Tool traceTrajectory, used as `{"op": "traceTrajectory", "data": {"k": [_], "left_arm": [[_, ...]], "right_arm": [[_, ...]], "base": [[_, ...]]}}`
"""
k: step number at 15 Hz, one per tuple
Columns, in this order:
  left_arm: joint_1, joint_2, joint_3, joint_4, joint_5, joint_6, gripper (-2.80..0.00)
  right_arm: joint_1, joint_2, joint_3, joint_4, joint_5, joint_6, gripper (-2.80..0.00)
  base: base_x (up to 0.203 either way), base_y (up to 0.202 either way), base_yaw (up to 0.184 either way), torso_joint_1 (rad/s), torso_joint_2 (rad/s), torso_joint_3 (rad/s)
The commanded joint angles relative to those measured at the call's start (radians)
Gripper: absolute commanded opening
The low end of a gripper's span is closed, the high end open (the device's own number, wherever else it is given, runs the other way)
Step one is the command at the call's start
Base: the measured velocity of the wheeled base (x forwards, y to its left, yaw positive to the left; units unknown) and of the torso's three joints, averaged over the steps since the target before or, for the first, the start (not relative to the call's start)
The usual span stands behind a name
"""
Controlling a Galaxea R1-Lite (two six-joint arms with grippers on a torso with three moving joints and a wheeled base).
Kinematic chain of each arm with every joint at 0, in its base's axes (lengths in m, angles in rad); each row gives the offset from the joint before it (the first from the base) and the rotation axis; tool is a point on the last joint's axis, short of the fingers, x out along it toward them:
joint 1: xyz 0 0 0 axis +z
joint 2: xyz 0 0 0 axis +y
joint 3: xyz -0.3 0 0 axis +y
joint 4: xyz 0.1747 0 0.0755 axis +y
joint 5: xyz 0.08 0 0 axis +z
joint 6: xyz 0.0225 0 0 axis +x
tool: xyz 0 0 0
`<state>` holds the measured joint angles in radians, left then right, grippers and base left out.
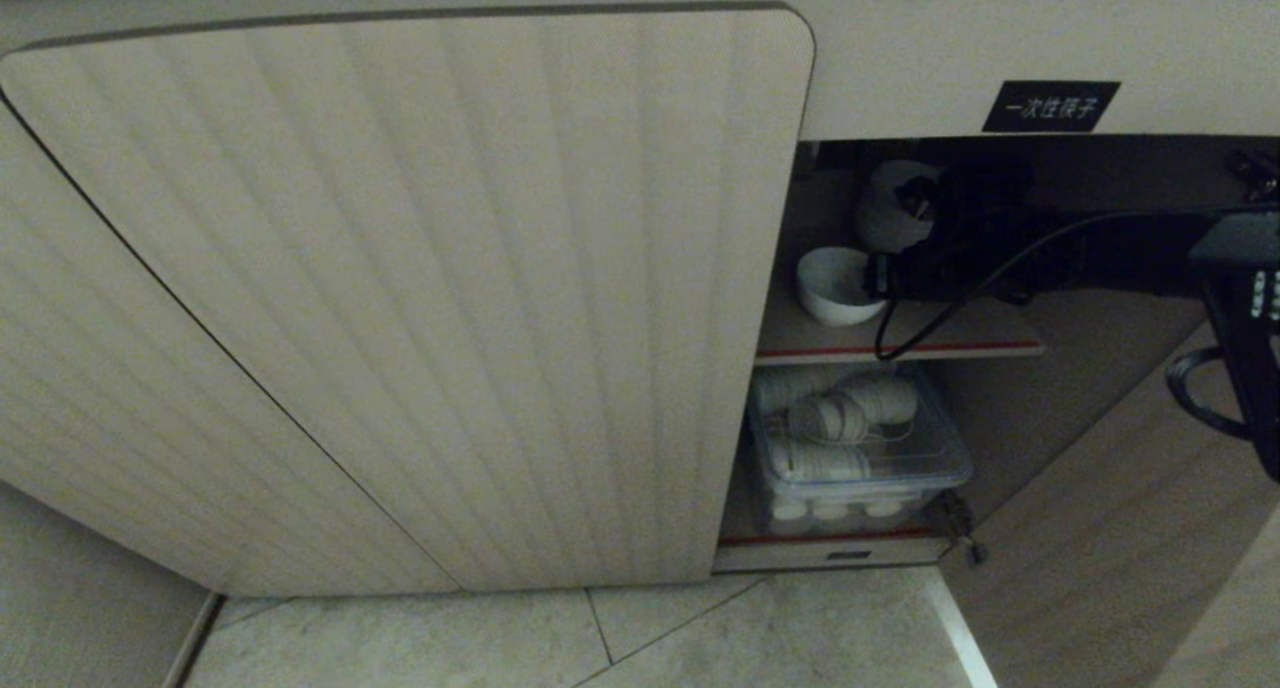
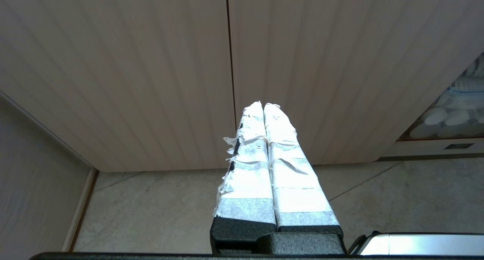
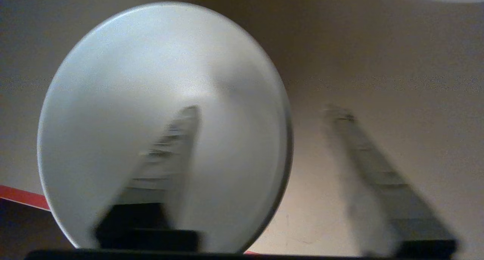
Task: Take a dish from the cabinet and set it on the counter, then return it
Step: Take the bowl from the cabinet
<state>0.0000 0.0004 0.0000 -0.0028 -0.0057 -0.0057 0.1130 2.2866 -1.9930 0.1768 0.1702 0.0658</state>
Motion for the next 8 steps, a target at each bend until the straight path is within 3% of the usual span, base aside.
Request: {"op": "traceTrajectory", "data": {"k": [1, 8], "left_arm": [[0.000, 0.000, 0.000, 0.000, 0.000, 0.000, -2.80], [0.000, 0.000, 0.000, 0.000, 0.000, 0.000, -2.80]], "right_arm": [[0.001, 0.001, 0.000, 0.003, 0.002, 0.002, -2.80], [0.001, -0.001, 0.000, 0.001, 0.002, 0.002, -2.80]], "base": [[0.000, 0.000, 0.000, 0.000, 0.00, 0.000], [0.000, 0.000, 0.000, 0.000, 0.00, 0.000]]}}
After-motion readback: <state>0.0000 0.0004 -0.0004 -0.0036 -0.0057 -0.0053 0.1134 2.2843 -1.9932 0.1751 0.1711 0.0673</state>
